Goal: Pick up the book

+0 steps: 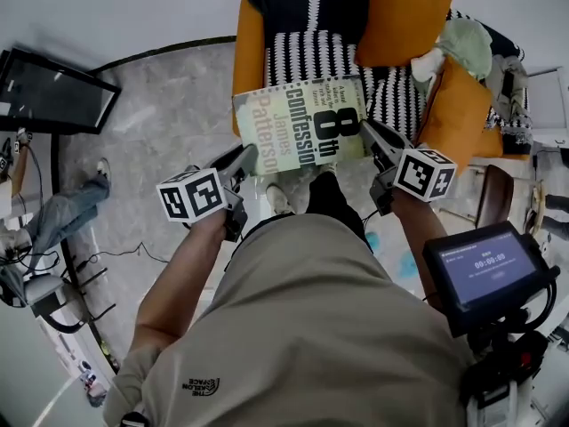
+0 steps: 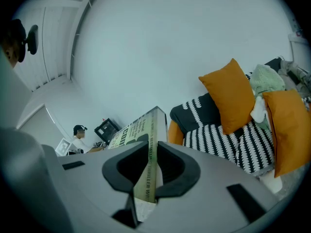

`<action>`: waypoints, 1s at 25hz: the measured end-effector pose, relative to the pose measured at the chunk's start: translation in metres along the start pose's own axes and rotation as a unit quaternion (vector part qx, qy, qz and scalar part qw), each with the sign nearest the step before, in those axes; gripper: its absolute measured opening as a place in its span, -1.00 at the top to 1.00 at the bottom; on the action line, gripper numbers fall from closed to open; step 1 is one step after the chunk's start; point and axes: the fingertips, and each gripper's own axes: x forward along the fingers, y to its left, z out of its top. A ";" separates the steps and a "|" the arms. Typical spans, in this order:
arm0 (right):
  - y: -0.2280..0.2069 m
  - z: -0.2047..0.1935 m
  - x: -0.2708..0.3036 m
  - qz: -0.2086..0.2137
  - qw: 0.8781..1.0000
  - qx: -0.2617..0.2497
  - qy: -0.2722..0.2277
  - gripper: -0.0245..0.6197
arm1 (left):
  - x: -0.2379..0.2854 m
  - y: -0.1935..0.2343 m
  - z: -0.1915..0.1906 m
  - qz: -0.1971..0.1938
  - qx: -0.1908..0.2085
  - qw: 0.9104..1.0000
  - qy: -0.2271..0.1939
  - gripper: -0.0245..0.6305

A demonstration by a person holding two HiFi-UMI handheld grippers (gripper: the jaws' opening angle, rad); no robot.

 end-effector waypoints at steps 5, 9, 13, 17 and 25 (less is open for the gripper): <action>0.000 0.000 0.000 0.001 1.000 0.000 0.000 0.72 | 0.001 0.001 0.000 0.000 -0.001 1.000 0.000 0.71; 0.001 -0.001 0.000 0.000 1.000 -0.001 0.001 0.72 | 0.000 0.001 0.001 0.001 -0.002 1.000 0.001 0.71; 0.001 -0.001 0.000 0.001 1.000 0.003 0.000 0.72 | 0.000 0.001 0.001 0.000 -0.001 1.000 0.004 0.71; 0.001 -0.002 0.000 -0.002 1.000 0.004 0.001 0.72 | 0.000 0.004 0.000 0.003 -0.002 1.000 0.007 0.71; 0.000 -0.002 0.000 -0.002 1.000 0.004 0.000 0.73 | 0.002 0.004 -0.001 0.000 -0.004 1.000 0.010 0.71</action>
